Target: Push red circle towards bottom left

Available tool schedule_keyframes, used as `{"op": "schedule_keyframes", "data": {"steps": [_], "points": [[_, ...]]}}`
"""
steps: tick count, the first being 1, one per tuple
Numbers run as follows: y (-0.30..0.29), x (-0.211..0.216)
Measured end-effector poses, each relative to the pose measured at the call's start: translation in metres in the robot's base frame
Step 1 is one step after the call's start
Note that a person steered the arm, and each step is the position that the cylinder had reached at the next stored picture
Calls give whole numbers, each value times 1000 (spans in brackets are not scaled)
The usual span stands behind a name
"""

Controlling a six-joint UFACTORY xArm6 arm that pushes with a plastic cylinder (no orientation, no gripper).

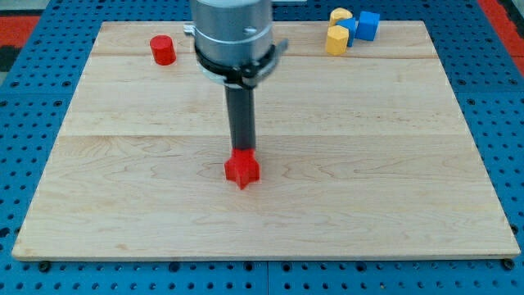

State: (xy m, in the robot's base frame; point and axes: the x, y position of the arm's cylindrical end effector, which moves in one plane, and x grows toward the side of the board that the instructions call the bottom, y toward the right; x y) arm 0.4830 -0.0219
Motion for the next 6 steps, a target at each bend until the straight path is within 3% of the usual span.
{"op": "schedule_keyframes", "data": {"steps": [2,3,6], "points": [[0,55],[-20,28],[-45,-189]]}}
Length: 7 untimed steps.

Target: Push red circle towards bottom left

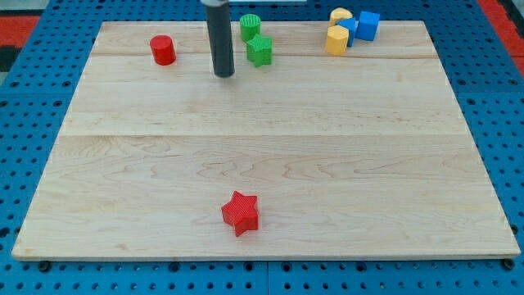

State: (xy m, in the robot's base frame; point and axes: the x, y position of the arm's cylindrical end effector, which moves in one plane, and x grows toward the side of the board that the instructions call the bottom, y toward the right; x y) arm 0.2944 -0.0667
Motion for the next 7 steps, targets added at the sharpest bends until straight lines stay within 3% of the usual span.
{"op": "schedule_keyframes", "data": {"steps": [2,4,5,7], "points": [[-99,-78],[-60,-39],[-122,-24],[-130,-23]]}}
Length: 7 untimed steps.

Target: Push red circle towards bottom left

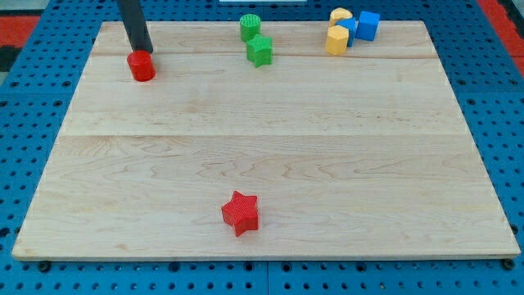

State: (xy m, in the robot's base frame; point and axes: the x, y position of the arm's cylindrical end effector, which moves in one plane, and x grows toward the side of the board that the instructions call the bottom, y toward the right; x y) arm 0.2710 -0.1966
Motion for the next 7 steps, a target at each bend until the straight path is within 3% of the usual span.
{"op": "schedule_keyframes", "data": {"steps": [5,7], "points": [[18,158],[-57,152]]}}
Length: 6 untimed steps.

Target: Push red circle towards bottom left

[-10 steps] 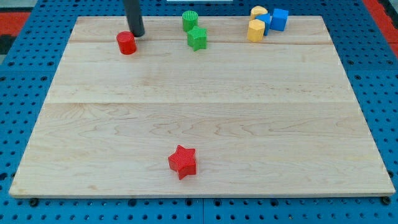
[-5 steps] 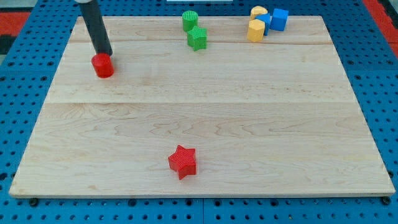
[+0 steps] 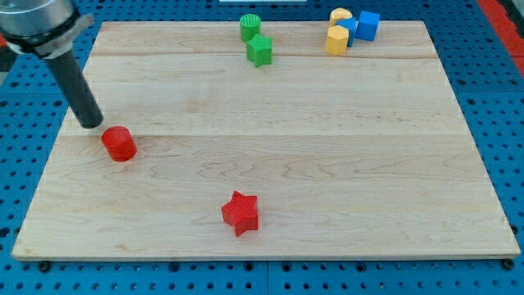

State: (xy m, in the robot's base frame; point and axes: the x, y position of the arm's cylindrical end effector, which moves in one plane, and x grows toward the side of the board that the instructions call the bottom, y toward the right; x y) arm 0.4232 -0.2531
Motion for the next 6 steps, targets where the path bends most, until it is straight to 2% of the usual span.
{"op": "schedule_keyframes", "data": {"steps": [2,3,4,5,6], "points": [[89,20],[44,34],[10,18],[-18,27],[-18,59]]}}
